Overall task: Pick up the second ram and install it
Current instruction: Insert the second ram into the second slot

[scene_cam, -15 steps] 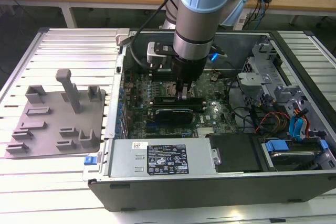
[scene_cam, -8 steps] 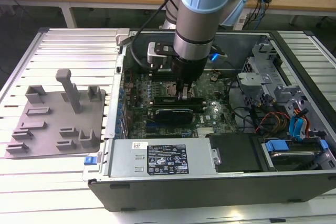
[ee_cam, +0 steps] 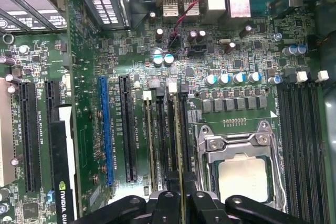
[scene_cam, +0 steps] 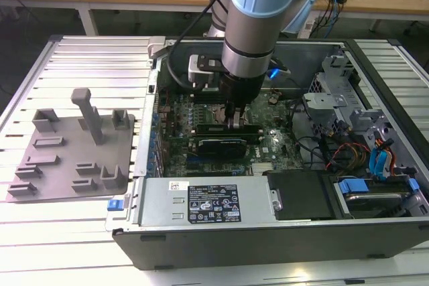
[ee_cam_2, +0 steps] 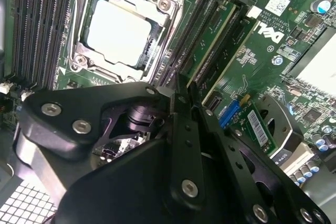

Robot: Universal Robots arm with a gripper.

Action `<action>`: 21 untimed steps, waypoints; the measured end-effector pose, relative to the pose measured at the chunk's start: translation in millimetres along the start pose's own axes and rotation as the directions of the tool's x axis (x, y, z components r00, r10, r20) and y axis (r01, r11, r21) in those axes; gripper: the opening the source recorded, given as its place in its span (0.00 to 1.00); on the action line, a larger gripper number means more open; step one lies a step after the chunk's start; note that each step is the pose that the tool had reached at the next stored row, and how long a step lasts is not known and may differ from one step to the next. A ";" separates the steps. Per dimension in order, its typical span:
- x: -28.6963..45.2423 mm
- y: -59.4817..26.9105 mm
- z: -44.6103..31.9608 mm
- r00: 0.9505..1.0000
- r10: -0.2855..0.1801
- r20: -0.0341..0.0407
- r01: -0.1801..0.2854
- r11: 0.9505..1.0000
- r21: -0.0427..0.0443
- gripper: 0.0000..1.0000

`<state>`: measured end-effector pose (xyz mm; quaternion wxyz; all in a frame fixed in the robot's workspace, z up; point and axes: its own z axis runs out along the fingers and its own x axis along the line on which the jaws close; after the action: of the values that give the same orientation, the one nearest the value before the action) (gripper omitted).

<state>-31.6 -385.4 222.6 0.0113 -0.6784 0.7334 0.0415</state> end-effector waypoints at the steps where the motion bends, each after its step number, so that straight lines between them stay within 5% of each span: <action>1: 0.0 0.0 0.0 1.000 -0.009 0.000 0.009 1.000 -0.001 0.11; 10: 0.3 -0.3 4.2 1.000 -0.011 0.000 0.011 1.000 0.000 0.11; 12: 0.2 -0.3 4.3 1.000 -0.011 0.000 0.011 1.000 -0.001 0.19; 13: 0.2 -0.1 2.0 1.000 -0.011 -0.001 0.011 1.000 -0.001 0.19; 15: -3.5 1.4 -24.6 1.000 -0.011 -0.001 0.011 1.000 0.000 0.18; 16: -6.3 2.3 -40.2 1.000 -0.011 -0.003 0.011 1.000 0.000 0.08; 21: -6.4 2.4 -41.9 1.000 -0.011 -0.003 0.011 1.000 0.000 0.08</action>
<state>-31.8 -382.1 264.9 0.0106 -0.6826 0.7296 0.0403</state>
